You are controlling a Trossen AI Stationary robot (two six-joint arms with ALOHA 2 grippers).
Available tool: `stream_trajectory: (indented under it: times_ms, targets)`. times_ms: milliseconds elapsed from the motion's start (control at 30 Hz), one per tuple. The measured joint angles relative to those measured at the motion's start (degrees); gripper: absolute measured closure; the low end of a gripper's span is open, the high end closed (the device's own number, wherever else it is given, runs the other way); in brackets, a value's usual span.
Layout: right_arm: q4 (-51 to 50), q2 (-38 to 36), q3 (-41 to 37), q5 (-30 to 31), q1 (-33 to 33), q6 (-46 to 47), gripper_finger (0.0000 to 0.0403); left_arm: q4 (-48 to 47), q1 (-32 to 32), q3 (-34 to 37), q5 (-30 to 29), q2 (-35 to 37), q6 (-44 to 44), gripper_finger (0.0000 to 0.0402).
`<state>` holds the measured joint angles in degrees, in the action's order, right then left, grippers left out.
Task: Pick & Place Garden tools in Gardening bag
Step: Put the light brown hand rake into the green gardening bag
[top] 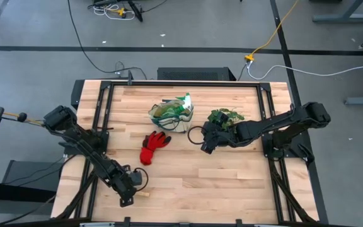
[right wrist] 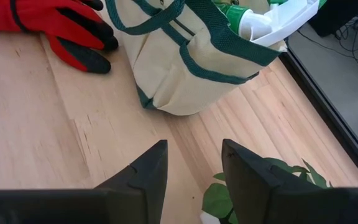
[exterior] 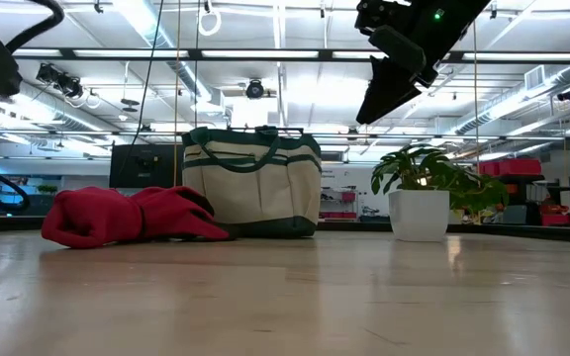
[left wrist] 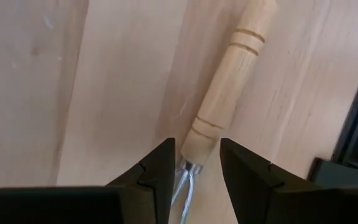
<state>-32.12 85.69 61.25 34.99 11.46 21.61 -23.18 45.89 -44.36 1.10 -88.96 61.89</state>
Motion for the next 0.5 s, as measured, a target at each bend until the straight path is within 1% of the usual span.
stream_trajectory:
  times_ms: [100,200,333,433,500]
  targets:
    - [0.00,0.00,-0.01,-0.01,0.01,0.02,0.0248,0.47,0.00,0.00,0.20,-2.11,-0.18,0.0269]
    - [0.00,0.00,0.01,-0.03,-0.01,0.02,0.0248,0.90,-0.09,-0.25,1.92,-3.69,-0.20,0.0269]
    - [0.09,0.00,0.01,-0.03,-0.01,0.15,0.0248,0.56,-0.24,-0.28,1.10,-4.27,0.50,0.0271]
    - [0.18,0.00,0.00,-0.06,0.00,0.15,0.0248,-0.94,-0.36,-1.39,0.26,-4.46,0.29,0.0290]
    - [0.32,0.00,0.00,-0.05,-0.01,0.15,0.0248,-2.55,-0.40,-2.35,-0.20,-4.56,0.20,0.0316]
